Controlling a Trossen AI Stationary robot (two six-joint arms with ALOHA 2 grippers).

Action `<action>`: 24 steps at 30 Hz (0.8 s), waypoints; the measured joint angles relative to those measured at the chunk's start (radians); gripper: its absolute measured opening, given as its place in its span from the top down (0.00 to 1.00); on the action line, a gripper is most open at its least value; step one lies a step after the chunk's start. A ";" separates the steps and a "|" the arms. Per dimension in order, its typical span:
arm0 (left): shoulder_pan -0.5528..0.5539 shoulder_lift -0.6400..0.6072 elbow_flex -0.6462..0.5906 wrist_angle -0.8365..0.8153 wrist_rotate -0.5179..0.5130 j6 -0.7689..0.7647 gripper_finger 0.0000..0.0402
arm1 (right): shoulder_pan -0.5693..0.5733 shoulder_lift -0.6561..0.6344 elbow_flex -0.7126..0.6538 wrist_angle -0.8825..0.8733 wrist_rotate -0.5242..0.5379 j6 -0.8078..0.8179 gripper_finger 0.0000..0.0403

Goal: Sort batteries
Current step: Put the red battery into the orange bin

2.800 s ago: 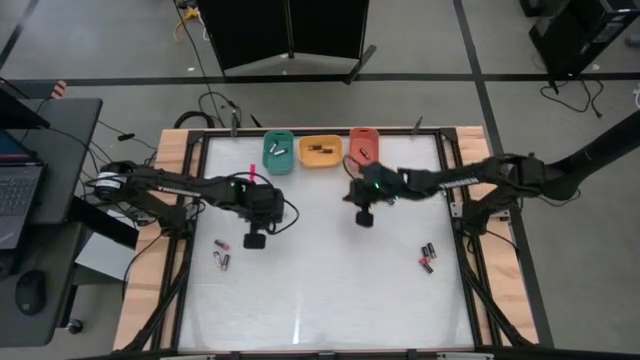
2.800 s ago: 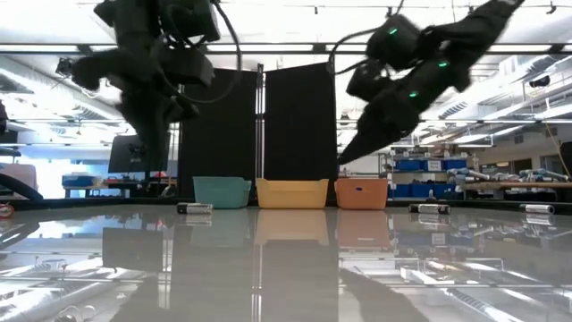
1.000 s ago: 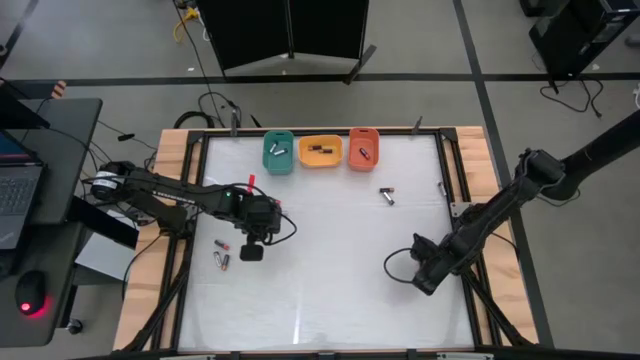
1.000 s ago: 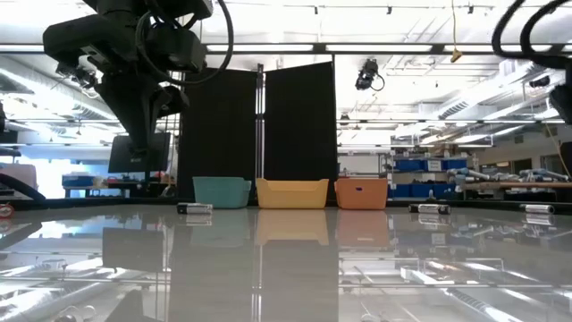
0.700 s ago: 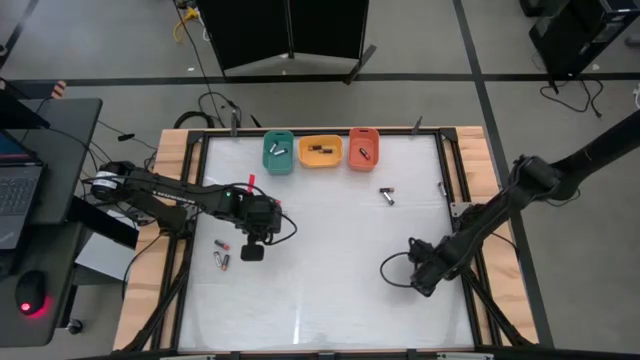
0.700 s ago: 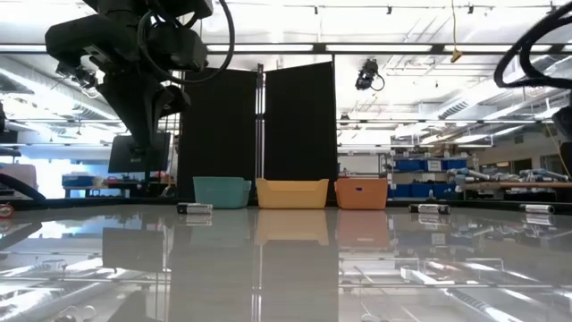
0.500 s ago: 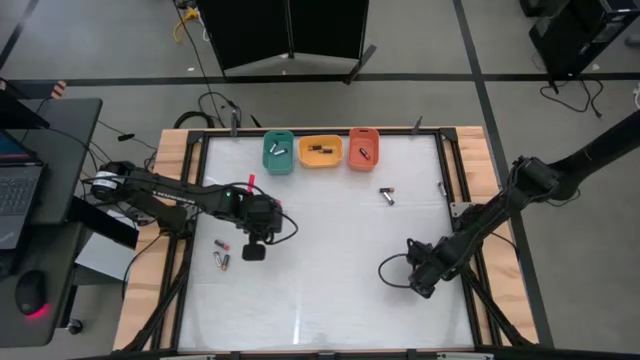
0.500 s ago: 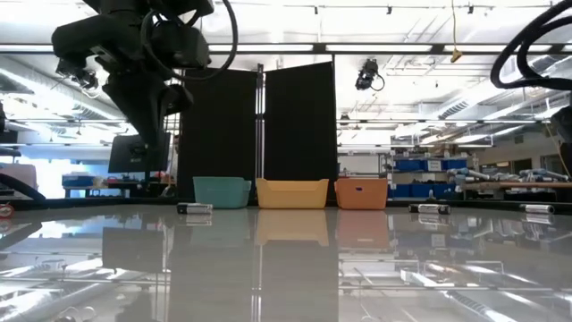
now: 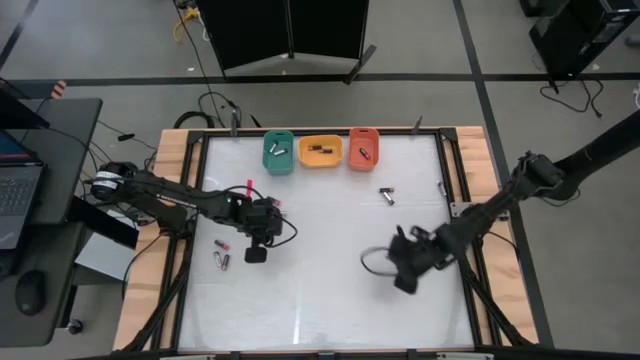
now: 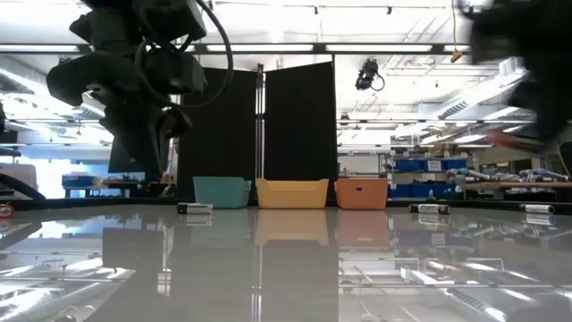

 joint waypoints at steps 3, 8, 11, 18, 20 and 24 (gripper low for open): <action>0.000 0.000 -0.001 0.009 0.000 0.007 0.98 | -0.142 0.005 0.045 -0.001 0.084 -0.184 0.86; 0.000 0.000 -0.001 0.014 0.006 0.029 0.98 | -0.443 0.005 0.098 0.040 0.157 -0.449 0.86; 0.000 0.000 -0.001 0.013 0.008 0.030 0.98 | -0.635 0.022 0.116 0.133 0.139 -0.609 0.86; 0.000 0.000 -0.001 0.015 0.011 0.029 0.98 | -0.962 0.207 0.224 0.225 0.046 -0.853 0.86; 0.000 0.000 -0.001 0.015 0.018 0.028 0.98 | -1.022 0.278 0.267 0.223 0.014 -0.890 0.86; 0.000 0.000 -0.001 0.014 0.020 0.027 0.98 | -1.118 0.403 0.356 0.198 -0.037 -0.914 0.86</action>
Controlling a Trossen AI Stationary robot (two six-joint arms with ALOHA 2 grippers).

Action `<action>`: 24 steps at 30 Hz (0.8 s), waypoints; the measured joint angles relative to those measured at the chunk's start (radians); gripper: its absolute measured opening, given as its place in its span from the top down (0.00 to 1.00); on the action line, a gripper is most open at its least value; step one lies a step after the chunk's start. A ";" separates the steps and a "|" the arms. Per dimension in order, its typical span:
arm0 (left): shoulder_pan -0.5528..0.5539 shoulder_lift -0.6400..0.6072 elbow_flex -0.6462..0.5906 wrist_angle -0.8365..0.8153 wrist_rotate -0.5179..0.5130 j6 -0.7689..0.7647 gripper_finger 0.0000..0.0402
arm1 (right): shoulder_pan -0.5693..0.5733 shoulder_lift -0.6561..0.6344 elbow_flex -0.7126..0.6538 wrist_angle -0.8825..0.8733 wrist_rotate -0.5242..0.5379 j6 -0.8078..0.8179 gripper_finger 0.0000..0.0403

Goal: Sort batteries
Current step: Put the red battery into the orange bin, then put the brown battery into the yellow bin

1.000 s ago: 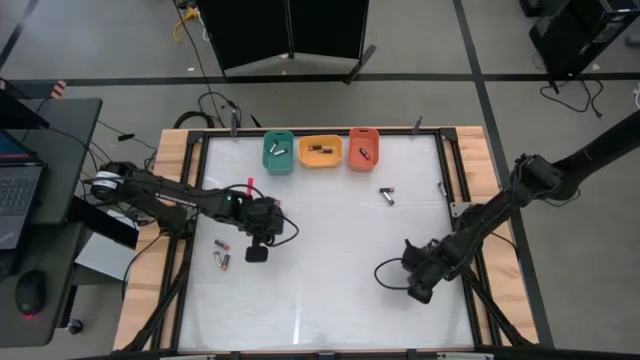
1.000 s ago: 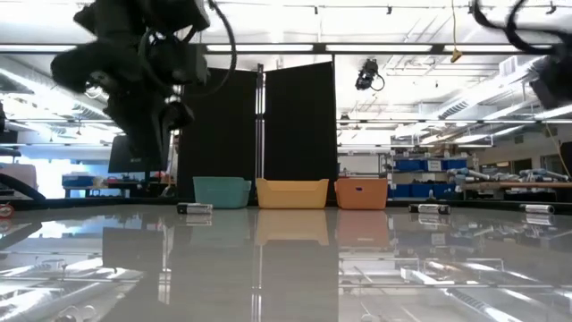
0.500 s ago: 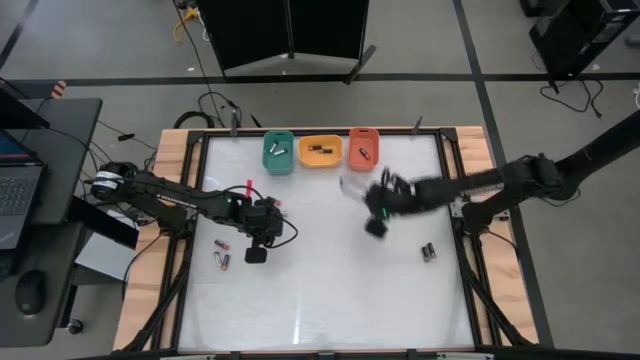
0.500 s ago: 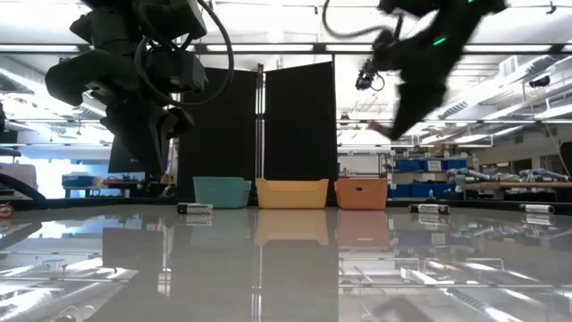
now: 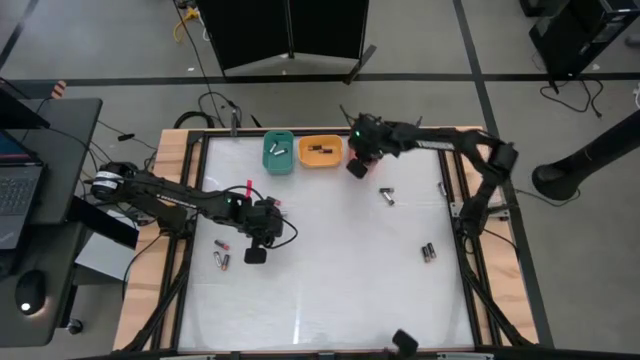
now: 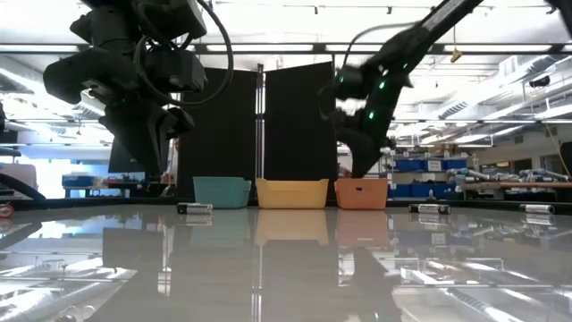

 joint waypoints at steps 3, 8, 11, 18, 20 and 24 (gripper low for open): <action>0.000 0.000 0.000 0.000 0.000 0.000 0.98 | -0.050 0.078 0.052 -0.047 -0.028 -0.009 0.86; 0.000 0.000 0.000 -0.001 0.000 0.000 0.98 | -0.085 0.152 0.078 -0.069 -0.091 -0.023 0.86; 0.000 0.000 0.000 0.001 0.000 -0.001 0.98 | -0.094 0.173 0.078 -0.070 -0.099 -0.026 0.86; 0.000 0.000 0.000 0.010 -0.001 0.001 0.98 | -0.094 0.164 0.080 -0.082 -0.099 -0.027 0.68; 0.000 0.000 0.000 0.010 -0.001 0.001 0.98 | -0.095 0.157 0.087 -0.118 -0.095 -0.040 0.63; 0.000 0.000 0.000 0.007 -0.001 0.024 0.98 | -0.080 0.137 0.122 -0.213 -0.085 -0.111 0.58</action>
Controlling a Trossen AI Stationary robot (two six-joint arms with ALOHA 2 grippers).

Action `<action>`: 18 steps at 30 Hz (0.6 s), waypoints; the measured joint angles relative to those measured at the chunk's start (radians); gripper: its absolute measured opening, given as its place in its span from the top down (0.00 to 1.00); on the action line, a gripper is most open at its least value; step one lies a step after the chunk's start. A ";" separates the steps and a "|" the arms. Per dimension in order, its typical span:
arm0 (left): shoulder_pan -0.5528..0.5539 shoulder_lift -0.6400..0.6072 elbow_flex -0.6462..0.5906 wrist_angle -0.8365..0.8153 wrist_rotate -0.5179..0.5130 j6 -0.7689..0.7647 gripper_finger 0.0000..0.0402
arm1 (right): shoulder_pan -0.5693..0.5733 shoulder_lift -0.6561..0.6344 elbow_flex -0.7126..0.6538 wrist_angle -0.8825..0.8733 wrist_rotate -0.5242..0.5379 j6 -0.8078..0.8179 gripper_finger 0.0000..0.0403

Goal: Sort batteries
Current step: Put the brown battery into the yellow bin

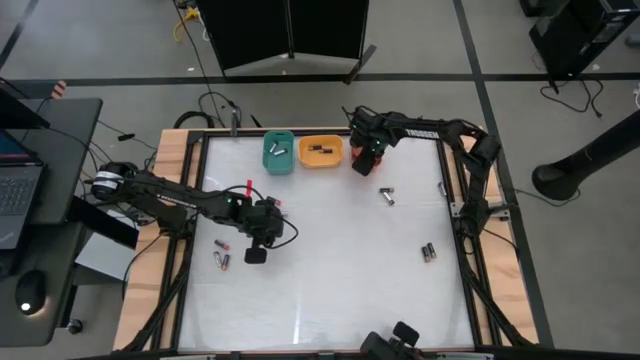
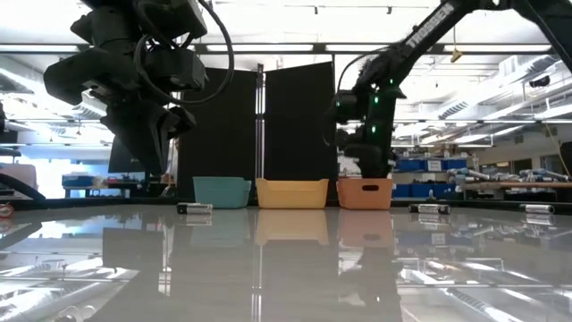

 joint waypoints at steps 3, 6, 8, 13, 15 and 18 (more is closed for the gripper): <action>0.000 0.000 0.000 -0.005 0.000 0.018 0.98 | 0.031 -0.053 0.004 -0.030 0.022 -0.045 0.66; 0.000 0.000 0.000 -0.016 0.000 0.021 0.98 | 0.066 -0.128 -0.021 -0.033 0.022 -0.078 0.83; 0.000 0.000 0.003 -0.024 0.000 0.027 0.98 | 0.088 -0.180 -0.059 -0.015 0.019 -0.083 0.95; 0.000 0.000 0.035 -0.037 0.000 0.056 0.98 | 0.148 -0.311 -0.233 0.133 0.018 -0.040 0.96; 0.000 0.000 0.056 -0.050 0.000 0.073 0.98 | 0.178 -0.366 -0.321 0.225 0.018 -0.013 0.98; 0.000 0.000 0.088 -0.091 -0.001 0.080 0.98 | 0.234 -0.454 -0.462 0.387 0.015 0.046 0.98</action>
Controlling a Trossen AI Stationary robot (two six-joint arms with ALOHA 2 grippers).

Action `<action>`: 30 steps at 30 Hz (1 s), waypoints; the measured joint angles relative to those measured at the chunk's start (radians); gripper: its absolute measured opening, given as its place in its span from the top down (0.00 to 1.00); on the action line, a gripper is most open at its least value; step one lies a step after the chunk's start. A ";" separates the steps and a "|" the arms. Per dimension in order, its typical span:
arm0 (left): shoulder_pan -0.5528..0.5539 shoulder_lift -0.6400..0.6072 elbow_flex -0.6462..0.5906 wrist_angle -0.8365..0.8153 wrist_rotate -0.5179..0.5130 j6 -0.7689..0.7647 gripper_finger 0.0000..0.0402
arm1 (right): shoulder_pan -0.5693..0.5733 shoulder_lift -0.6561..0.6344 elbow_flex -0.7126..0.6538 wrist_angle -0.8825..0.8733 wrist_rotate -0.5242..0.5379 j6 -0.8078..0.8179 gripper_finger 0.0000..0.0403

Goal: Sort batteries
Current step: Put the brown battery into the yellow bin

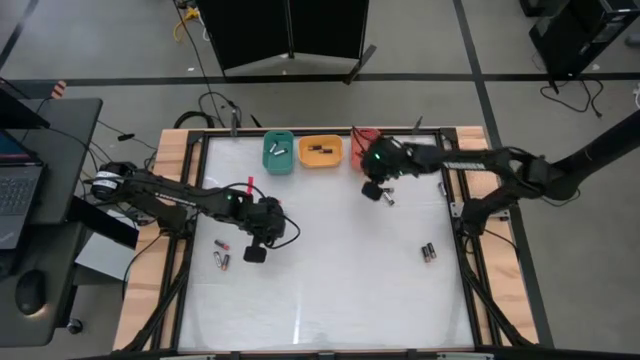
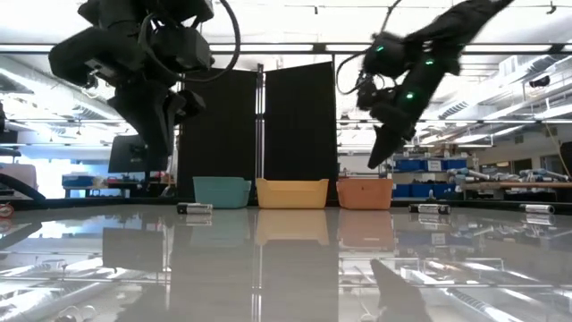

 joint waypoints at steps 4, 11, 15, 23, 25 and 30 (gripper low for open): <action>0.000 0.000 0.030 -0.085 0.000 -0.015 0.98 | 0.086 -0.111 -0.170 0.179 0.003 0.076 0.97; -0.006 0.000 0.055 -0.309 0.010 -0.110 0.98 | 0.238 -0.244 -0.348 0.313 0.077 0.196 0.98; -0.024 0.000 0.055 -0.408 0.069 -0.155 0.98 | 0.312 -0.275 -0.362 0.321 0.141 0.232 0.97; -0.079 0.000 0.055 -0.485 0.095 -0.163 0.98 | 0.401 -0.281 -0.363 0.370 0.185 0.235 0.97; -0.096 0.000 0.055 -0.496 0.110 -0.165 0.98 | 0.412 -0.281 -0.363 0.372 0.186 0.235 0.97; -0.154 0.000 0.055 -0.499 0.129 -0.188 0.97 | 0.426 -0.281 -0.363 0.373 0.186 0.235 0.97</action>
